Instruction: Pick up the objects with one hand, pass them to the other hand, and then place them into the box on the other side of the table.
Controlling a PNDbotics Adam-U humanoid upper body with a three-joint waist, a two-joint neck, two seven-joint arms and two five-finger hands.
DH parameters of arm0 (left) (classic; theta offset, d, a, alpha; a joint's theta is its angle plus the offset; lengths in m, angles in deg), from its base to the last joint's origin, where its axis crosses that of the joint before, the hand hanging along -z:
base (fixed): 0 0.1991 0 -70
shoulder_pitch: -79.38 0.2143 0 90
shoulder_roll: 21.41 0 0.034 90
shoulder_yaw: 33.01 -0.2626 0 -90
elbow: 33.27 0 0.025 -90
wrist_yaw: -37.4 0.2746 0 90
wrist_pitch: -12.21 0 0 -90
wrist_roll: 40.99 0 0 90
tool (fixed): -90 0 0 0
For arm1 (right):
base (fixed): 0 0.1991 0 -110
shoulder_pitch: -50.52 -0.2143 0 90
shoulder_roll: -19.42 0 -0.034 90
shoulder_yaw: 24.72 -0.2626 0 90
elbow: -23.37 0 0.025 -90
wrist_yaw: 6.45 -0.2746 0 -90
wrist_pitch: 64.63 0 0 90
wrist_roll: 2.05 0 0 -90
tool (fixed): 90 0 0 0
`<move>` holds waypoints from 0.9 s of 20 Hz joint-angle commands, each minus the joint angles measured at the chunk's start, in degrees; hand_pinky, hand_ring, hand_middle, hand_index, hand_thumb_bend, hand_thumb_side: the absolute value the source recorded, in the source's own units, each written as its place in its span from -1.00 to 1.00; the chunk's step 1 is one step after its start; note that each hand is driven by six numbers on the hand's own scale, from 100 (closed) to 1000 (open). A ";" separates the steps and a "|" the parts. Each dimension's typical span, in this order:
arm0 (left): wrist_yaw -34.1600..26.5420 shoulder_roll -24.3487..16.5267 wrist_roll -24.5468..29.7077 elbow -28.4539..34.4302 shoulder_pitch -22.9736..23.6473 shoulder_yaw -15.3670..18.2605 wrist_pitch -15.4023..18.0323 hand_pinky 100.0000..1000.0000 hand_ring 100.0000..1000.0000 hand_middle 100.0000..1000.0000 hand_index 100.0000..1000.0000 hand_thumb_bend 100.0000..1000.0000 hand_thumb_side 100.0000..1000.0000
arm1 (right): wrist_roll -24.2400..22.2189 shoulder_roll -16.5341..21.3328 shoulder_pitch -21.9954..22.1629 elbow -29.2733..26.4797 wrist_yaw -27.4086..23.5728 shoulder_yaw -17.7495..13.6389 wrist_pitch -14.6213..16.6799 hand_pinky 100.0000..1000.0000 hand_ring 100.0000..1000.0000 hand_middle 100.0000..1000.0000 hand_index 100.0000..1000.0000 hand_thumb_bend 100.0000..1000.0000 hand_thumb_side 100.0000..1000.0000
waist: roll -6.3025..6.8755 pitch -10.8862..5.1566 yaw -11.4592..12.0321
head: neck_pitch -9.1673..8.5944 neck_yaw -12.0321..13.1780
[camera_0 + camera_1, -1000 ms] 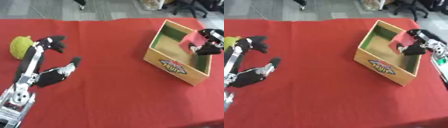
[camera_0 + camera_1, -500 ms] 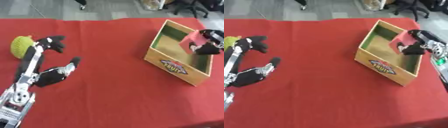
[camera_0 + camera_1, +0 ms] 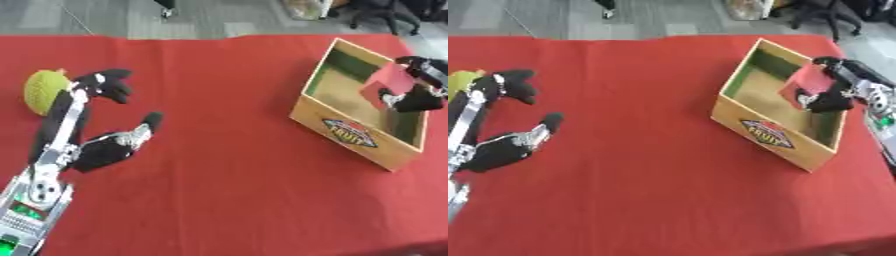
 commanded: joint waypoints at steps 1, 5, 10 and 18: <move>-0.26 -1.02 -0.25 0.82 -0.48 0.71 -0.01 0.61 0.10 0.08 0.60 -0.12 -0.29 | 0.93 1.62 -0.87 -0.62 0.55 -0.50 -0.60 0.88 0.72 0.34 0.92 -0.80 -0.32 | -0.02 -0.81 0.05 | -0.03 0.04; -0.30 -1.01 -0.37 0.80 -0.50 0.76 -0.03 0.61 0.09 0.08 0.60 -0.11 -0.28 | 1.02 1.70 -0.91 -0.73 0.57 -0.32 -0.63 0.89 0.73 0.36 0.92 -0.74 -0.32 | -0.10 -0.87 0.22 | -0.06 0.18; -0.38 -1.02 -0.49 0.76 -0.53 0.80 -0.08 0.61 0.09 0.06 0.60 -0.11 -0.28 | 0.44 1.86 -0.82 -0.85 0.88 -0.11 0.07 0.96 0.78 0.45 1.00 -0.47 -0.37 | -0.24 -0.91 0.37 | -0.13 0.43; -0.29 -0.99 -0.70 0.65 -0.53 0.88 -0.18 0.61 0.09 0.06 0.60 -0.10 -0.28 | -1.64 2.06 -0.76 -0.87 0.37 0.83 2.36 1.00 0.87 0.68 1.00 -0.21 -0.61 | -0.31 -0.91 0.46 | -0.18 0.52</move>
